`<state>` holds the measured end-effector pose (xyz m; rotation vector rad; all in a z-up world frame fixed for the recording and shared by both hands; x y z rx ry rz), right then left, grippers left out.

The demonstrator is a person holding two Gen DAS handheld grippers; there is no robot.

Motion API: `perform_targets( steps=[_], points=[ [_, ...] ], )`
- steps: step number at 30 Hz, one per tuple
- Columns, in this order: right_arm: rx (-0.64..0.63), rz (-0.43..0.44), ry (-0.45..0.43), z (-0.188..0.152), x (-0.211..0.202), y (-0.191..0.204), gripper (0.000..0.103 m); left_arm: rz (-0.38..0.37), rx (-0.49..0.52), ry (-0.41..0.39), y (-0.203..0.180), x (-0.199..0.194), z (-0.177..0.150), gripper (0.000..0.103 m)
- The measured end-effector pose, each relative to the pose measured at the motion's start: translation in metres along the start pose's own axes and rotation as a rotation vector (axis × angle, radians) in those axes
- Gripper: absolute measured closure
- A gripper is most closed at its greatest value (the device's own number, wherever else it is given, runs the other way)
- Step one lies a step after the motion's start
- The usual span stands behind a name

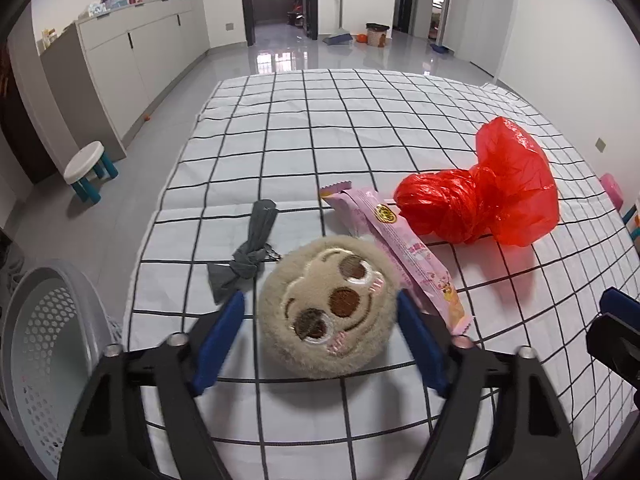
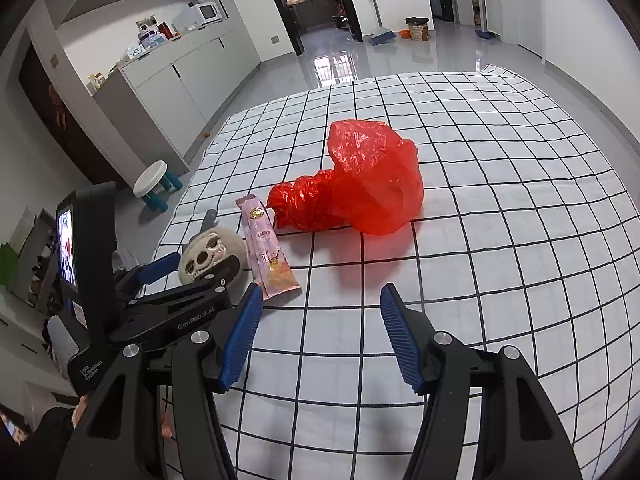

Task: Collect trash
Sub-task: 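Grasp the plush sloth toy with the left gripper, then grasp the pink snack wrapper with the right gripper while the left gripper holds the sloth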

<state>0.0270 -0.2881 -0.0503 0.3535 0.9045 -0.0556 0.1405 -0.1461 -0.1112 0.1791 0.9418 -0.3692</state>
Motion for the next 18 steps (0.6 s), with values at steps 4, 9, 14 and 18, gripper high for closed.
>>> perform_targets(
  steps=[4, 9, 14, 18],
  points=[
    [0.001, -0.002, 0.003, 0.000, 0.002, 0.000, 0.044, -0.001, 0.003, -0.013, 0.000, -0.004, -0.002, 0.042],
    [-0.011, -0.001, 0.009, -0.001, 0.006, 0.005, 0.044, 0.026, -0.007, -0.037, 0.012, -0.019, -0.008, 0.043],
    [-0.038, 0.005, 0.020, 0.000, 0.014, 0.018, 0.044, 0.046, -0.025, -0.065, 0.030, -0.042, -0.013, 0.043],
    [-0.089, -0.001, 0.031, 0.001, 0.026, 0.035, 0.044, 0.069, -0.053, -0.071, 0.051, -0.058, -0.022, 0.043]
  ],
)
Point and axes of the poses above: each gripper's, at about its wrist camera, not at the fingertips, and x roughly the way its jaws point, y to its left, z to its top, the point moved 5 cm from there along x, roughly the way its jaws point
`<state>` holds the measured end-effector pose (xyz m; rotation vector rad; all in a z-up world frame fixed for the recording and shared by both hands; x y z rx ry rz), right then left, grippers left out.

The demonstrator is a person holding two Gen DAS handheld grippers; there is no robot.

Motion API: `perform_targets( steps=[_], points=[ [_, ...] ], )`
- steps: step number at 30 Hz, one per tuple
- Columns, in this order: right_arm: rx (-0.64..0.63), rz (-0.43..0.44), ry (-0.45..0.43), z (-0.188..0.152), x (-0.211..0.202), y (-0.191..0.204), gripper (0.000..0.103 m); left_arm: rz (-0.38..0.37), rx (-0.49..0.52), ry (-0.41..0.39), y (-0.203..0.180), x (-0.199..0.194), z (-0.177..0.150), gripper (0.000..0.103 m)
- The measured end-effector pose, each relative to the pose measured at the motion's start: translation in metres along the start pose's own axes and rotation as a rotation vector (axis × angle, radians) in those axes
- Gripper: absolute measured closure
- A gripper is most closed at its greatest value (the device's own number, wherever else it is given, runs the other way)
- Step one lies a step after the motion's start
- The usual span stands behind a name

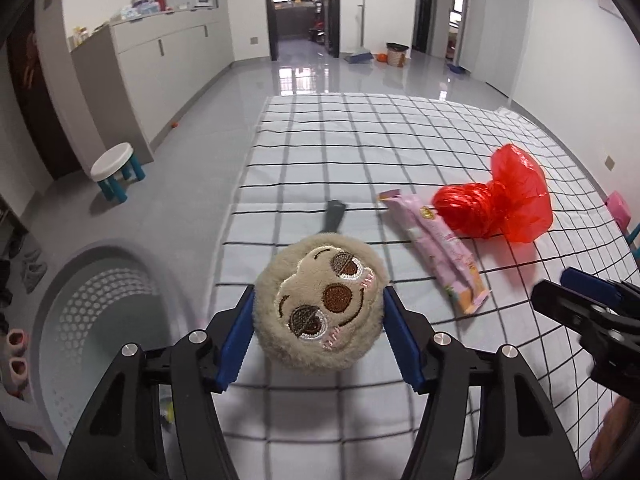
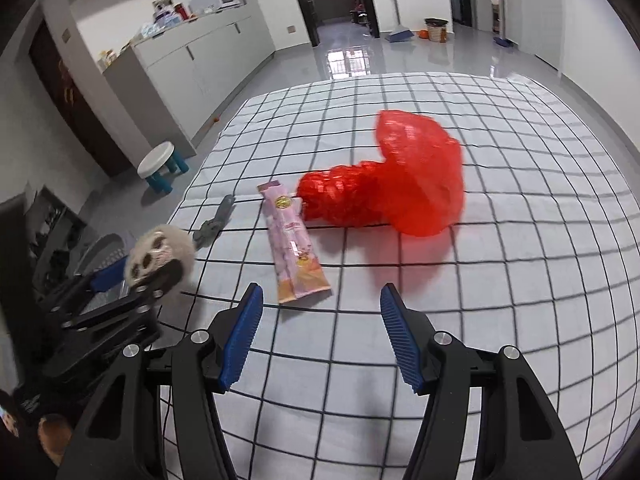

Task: Collect trash
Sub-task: 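Grasp the pink snack wrapper with the right gripper while the left gripper holds the sloth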

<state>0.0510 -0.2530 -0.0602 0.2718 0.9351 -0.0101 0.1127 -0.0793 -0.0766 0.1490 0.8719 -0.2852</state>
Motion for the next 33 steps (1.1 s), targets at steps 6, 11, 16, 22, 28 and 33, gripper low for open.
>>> perform_targets(
  steps=[6, 11, 16, 22, 28, 33],
  points=[
    [-0.003, 0.037, 0.064, 0.005, 0.030, 0.015, 0.044, 0.043, -0.015, -0.013, 0.025, -0.017, -0.006, 0.043],
    [-0.005, 0.017, 0.083, 0.013, 0.050, 0.022, 0.044, 0.081, -0.006, -0.032, 0.041, -0.029, -0.014, 0.043],
    [-0.051, -0.038, 0.088, 0.019, 0.068, 0.034, 0.044, 0.092, -0.020, -0.036, 0.048, -0.030, -0.022, 0.043],
    [-0.081, -0.095, 0.087, 0.024, 0.086, 0.037, 0.044, 0.088, -0.027, -0.032, 0.051, -0.025, -0.024, 0.043],
    [-0.078, -0.110, 0.096, 0.026, 0.095, 0.032, 0.047, 0.090, -0.029, -0.027, 0.050, -0.021, -0.025, 0.043],
    [-0.088, -0.121, 0.102, 0.028, 0.100, 0.033, 0.057, 0.098, -0.033, -0.027, 0.055, -0.020, -0.027, 0.043]
  ],
)
Point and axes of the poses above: each gripper's, at about its wrist camera, not at the fingertips, and x roughly the way its jaws point, y to its left, z to its top, the point moved 5 cm from there along x, roughly the way its jaws point
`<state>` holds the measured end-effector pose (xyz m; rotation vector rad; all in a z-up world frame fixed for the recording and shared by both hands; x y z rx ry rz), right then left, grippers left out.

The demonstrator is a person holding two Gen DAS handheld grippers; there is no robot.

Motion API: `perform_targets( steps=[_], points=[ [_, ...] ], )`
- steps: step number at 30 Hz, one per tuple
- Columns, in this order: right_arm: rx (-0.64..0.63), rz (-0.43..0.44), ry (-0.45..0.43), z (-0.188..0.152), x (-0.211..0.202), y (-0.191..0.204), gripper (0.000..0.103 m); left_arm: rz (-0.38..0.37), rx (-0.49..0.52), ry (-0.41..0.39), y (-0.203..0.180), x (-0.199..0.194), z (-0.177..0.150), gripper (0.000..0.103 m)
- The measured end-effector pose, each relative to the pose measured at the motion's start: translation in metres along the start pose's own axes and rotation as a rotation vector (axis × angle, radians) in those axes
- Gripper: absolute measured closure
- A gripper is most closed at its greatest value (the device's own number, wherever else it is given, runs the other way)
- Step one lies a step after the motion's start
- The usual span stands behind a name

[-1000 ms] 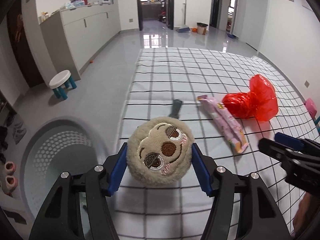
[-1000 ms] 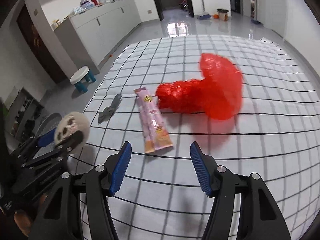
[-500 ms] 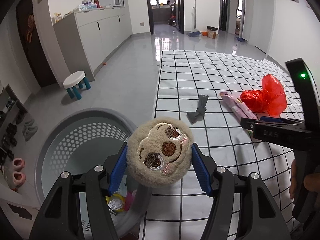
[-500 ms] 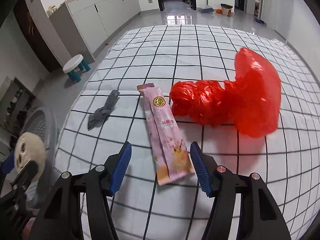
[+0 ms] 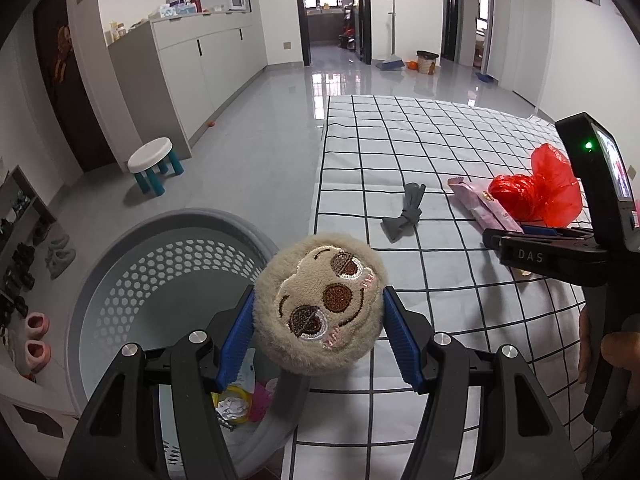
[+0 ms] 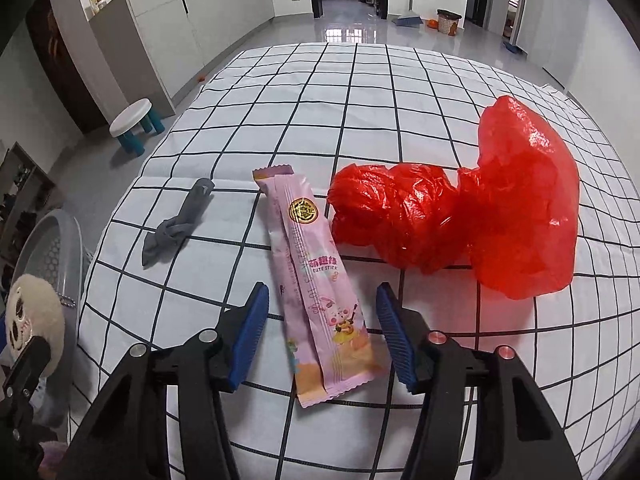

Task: Collect trash
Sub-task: 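Grasp the pink snack wrapper with the right gripper while the left gripper holds the sloth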

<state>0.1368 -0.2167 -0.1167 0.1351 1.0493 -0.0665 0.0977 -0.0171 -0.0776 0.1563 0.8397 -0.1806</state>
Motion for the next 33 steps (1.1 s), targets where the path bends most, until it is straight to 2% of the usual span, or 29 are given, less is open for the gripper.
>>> perform_targets(
  steps=[1, 5, 12, 22, 26, 33],
  points=[
    [0.001, -0.002, -0.001, 0.000, 0.000, 0.000, 0.064, 0.000, -0.005, 0.001, 0.001, 0.001, 0.000, 0.043],
    [-0.014, -0.007, -0.010, 0.000, -0.001, 0.002, 0.068, -0.003, -0.018, -0.004, 0.004, -0.001, 0.001, 0.043],
    [-0.011, 0.018, -0.051, -0.002, -0.021, 0.008, 0.068, 0.002, -0.022, -0.018, 0.007, -0.006, 0.000, 0.043],
    [-0.001, 0.087, -0.082, -0.022, -0.059, 0.019, 0.068, 0.011, -0.045, -0.030, 0.014, -0.016, -0.001, 0.043],
    [-0.004, 0.091, -0.102, -0.031, -0.072, 0.023, 0.068, 0.018, -0.052, -0.019, 0.019, -0.018, -0.006, 0.043],
    [-0.020, 0.126, -0.096, -0.044, -0.081, 0.033, 0.068, 0.021, -0.052, -0.027, 0.025, -0.030, -0.009, 0.043]
  ],
)
Point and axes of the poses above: each gripper's, at about its wrist camera, not at the fingertips, and x roughly the way its jaws point, y to its left, z to its top, the point moved 5 cm from there along x, roughly the way its jaws point
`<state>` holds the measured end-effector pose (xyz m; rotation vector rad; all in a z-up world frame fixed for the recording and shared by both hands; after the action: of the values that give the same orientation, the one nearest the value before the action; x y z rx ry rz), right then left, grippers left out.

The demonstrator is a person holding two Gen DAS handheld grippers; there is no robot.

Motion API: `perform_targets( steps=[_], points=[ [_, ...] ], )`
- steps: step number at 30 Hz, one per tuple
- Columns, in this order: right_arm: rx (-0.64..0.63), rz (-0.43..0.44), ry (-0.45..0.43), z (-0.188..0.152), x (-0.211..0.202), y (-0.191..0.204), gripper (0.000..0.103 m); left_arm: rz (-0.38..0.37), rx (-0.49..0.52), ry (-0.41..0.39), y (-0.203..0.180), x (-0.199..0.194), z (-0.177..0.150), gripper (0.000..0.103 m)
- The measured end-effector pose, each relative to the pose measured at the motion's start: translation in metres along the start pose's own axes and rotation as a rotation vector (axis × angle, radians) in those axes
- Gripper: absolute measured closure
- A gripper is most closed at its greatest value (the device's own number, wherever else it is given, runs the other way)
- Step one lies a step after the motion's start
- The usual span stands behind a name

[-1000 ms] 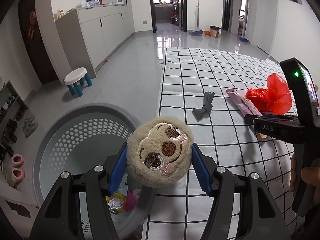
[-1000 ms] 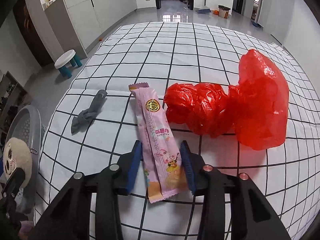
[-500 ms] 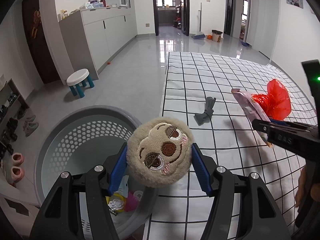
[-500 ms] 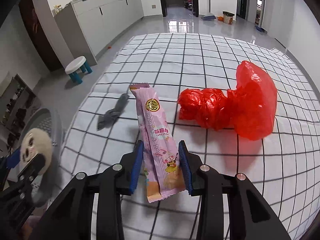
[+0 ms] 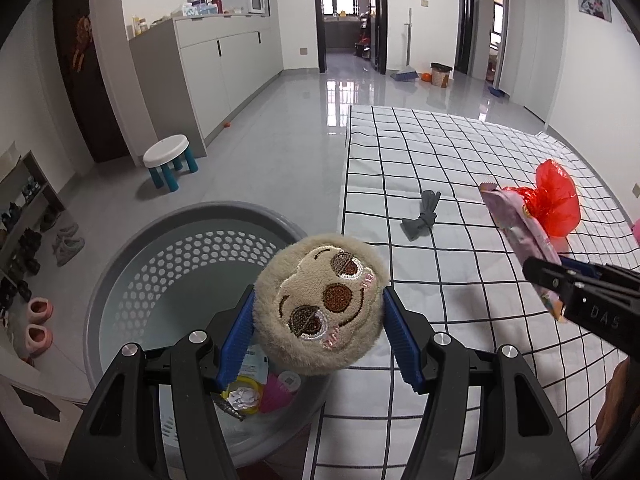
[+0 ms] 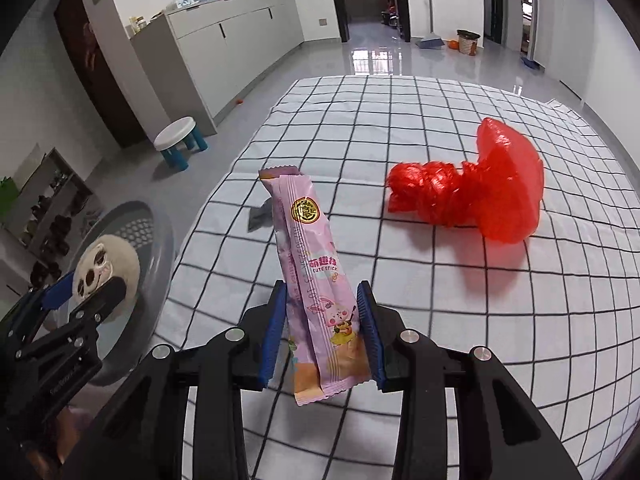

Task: Collect trash
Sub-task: 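Grasp the pink snack wrapper with the right gripper while the left gripper holds the sloth, then carry the sloth and wrapper over the grey basket and open both grippers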

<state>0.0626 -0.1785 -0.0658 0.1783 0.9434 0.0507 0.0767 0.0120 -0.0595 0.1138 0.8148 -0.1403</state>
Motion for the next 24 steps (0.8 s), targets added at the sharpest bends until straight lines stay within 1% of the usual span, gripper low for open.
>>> perform_targets(
  steps=[7, 9, 13, 15, 18, 24],
  points=[
    [-0.014, 0.015, -0.015, -0.006, -0.008, 0.007, 0.068, -0.017, -0.003, -0.013, 0.007, -0.010, 0.002, 0.043],
    [-0.014, 0.018, -0.017, -0.005, -0.009, 0.007, 0.068, -0.008, 0.003, -0.012, 0.011, -0.014, 0.004, 0.043],
    [0.010, 0.056, -0.033, -0.005, -0.020, 0.007, 0.068, 0.024, 0.042, -0.030, 0.020, -0.023, 0.007, 0.043],
    [0.008, 0.064, -0.048, -0.004, -0.025, 0.010, 0.068, 0.033, 0.050, -0.021, 0.026, -0.022, 0.007, 0.043],
    [0.000, 0.064, -0.066, -0.002, -0.030, 0.013, 0.068, 0.045, 0.040, -0.012, 0.037, -0.022, 0.007, 0.043],
    [-0.017, 0.059, -0.039, -0.001, -0.020, 0.020, 0.068, 0.049, -0.020, -0.003, 0.053, -0.018, 0.005, 0.043]
  ],
)
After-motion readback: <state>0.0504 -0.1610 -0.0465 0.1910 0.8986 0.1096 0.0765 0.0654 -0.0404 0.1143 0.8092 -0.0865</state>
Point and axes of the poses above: each gripper's, at about its wrist camera, not at the fingertips, and x roughly the way its jaws point, y to its left, z to its top, the point moved 5 cm from there along x, roughly the way its jaws point
